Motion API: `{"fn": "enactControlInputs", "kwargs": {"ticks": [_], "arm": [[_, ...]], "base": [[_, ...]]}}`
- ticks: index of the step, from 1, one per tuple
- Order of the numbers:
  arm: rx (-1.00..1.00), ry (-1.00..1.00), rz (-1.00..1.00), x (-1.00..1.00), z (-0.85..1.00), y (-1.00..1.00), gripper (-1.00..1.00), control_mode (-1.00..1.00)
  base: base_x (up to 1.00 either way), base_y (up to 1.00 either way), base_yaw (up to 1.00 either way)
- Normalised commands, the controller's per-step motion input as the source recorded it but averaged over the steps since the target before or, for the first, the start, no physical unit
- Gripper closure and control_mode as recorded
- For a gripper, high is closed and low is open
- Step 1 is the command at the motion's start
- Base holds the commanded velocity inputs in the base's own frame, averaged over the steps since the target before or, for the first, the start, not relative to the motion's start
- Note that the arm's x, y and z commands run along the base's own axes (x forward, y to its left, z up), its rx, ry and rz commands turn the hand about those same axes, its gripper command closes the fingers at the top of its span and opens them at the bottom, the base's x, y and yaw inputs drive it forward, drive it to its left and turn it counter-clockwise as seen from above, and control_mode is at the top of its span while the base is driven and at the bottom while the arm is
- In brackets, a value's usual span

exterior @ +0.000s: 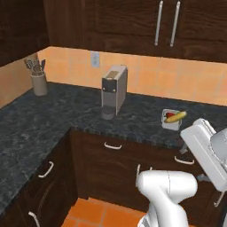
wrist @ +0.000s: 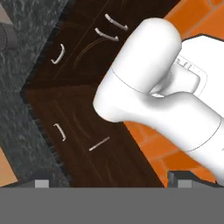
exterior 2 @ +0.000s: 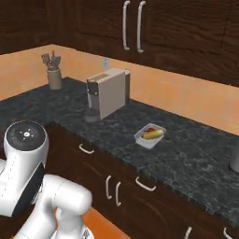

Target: Take the meat container that has the steak and place it on the second highest rack of the freezer. Then take the vegetable container that has the cucumber and bell pepper and place it on the highest rack of the freezer.

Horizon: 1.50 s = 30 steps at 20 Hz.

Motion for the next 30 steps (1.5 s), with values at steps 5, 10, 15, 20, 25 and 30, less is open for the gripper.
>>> {"fn": "enactControlInputs", "kwargs": {"ticks": [5,10,15,20,25,30], "arm": [[0.00,0.00,0.00,0.00,0.00,0.00,-1.00,1.00],[0.00,0.00,0.00,0.00,0.00,0.00,-1.00,1.00],[0.01,0.12,-0.18,0.18,-0.29,-0.31,-1.00,-1.00],[0.03,0.25,-0.13,0.70,-0.50,-0.88,-1.00,-1.00],[0.08,0.08,0.00,0.97,-0.18,-0.53,-1.00,-1.00],[0.01,0.00,0.00,0.78,-0.31,-0.25,-1.00,-1.00]], "base": [[0.83,0.51,-0.49],[0.55,0.33,-0.48],[0.10,0.00,-0.18],[0.00,0.00,0.00],[0.00,0.00,0.00],[0.00,0.00,0.00]]}}
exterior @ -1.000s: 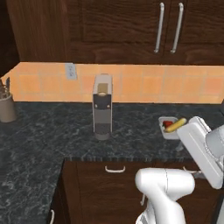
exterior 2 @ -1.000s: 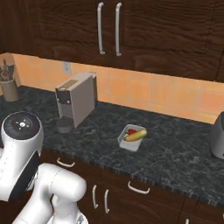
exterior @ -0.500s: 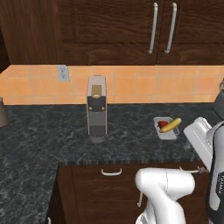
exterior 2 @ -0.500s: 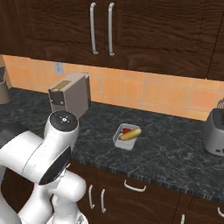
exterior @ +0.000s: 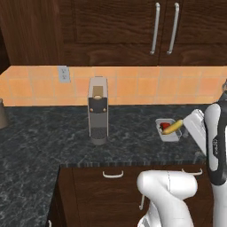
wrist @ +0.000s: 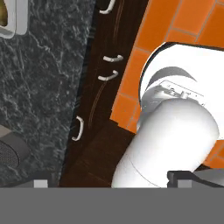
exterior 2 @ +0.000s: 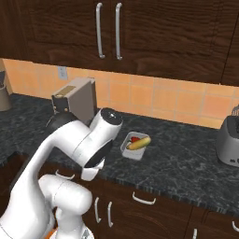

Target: Take the meat container that has the steak and place it on the second highest rack of the freezer. Then take the vegetable container that has the cucumber and bell pepper and place it on the highest rack of the freezer.

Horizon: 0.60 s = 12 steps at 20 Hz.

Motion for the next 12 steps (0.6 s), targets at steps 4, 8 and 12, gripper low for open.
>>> {"fn": "enactControlInputs", "kwargs": {"ticks": [4,8,12], "arm": [[0.00,0.00,0.03,0.65,-0.49,-0.32,-1.00,-1.00],[0.01,-0.01,0.06,0.53,-0.40,-0.36,-1.00,-1.00],[0.00,0.00,0.04,0.56,-0.28,-0.41,-1.00,-1.00]], "base": [[0.00,0.00,0.00],[0.00,0.00,0.00],[0.00,0.00,0.00]]}}
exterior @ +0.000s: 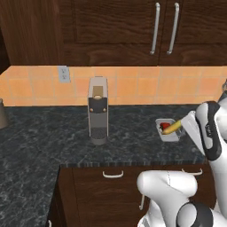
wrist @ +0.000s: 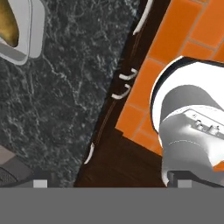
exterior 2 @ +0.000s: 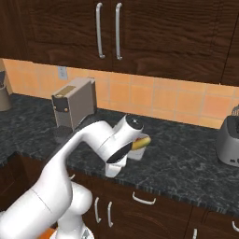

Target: Take the meat container that has the steak and place it on the second highest rack of the freezer. Then take the vegetable container that has the cucumber and bell pepper and place it on the highest rack of the freezer.

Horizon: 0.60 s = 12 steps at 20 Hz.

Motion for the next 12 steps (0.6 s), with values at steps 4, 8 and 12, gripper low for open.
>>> {"fn": "enactControlInputs", "kwargs": {"ticks": [4,8,12], "arm": [[0.01,0.00,0.00,0.62,-0.27,-0.43,-1.00,-1.00],[0.00,0.00,0.00,0.69,-0.48,-0.21,-1.00,-1.00],[0.00,0.00,0.00,0.78,-0.55,-0.02,-1.00,-1.00]], "base": [[0.00,0.00,0.00],[0.00,0.00,0.00],[0.00,0.00,0.00]]}}
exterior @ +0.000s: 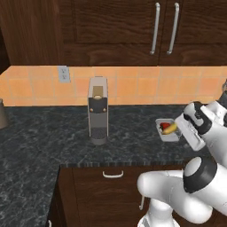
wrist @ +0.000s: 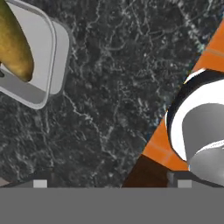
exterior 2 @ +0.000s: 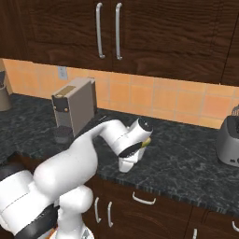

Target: Take the meat container that has the steak and place it on the second highest rack of the freezer. Then take the vegetable container that has the cucumber and bell pepper and place it on the highest rack of the freezer.

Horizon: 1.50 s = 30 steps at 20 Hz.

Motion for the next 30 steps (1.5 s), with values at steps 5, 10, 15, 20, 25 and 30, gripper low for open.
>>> {"fn": "enactControlInputs", "kwargs": {"ticks": [5,10,15,20,25,30], "arm": [[0.00,0.00,0.00,0.58,-0.46,-0.07,-1.00,-1.00],[0.00,0.00,-0.01,0.58,-0.31,-0.12,-1.00,-1.00],[0.00,0.00,-0.04,0.39,-0.20,-0.15,-1.00,-1.00],[0.00,0.00,-0.07,0.39,-0.41,0.00,-1.00,-1.00],[0.00,0.01,-0.04,0.29,-0.39,0.00,-1.00,-1.00],[-0.05,0.02,-0.03,0.00,-0.65,0.07,1.00,-1.00]], "base": [[0.00,0.00,0.00],[0.00,0.00,0.00],[0.00,0.00,0.00],[0.00,0.00,0.00],[0.00,0.00,0.00],[0.00,0.00,0.00]]}}
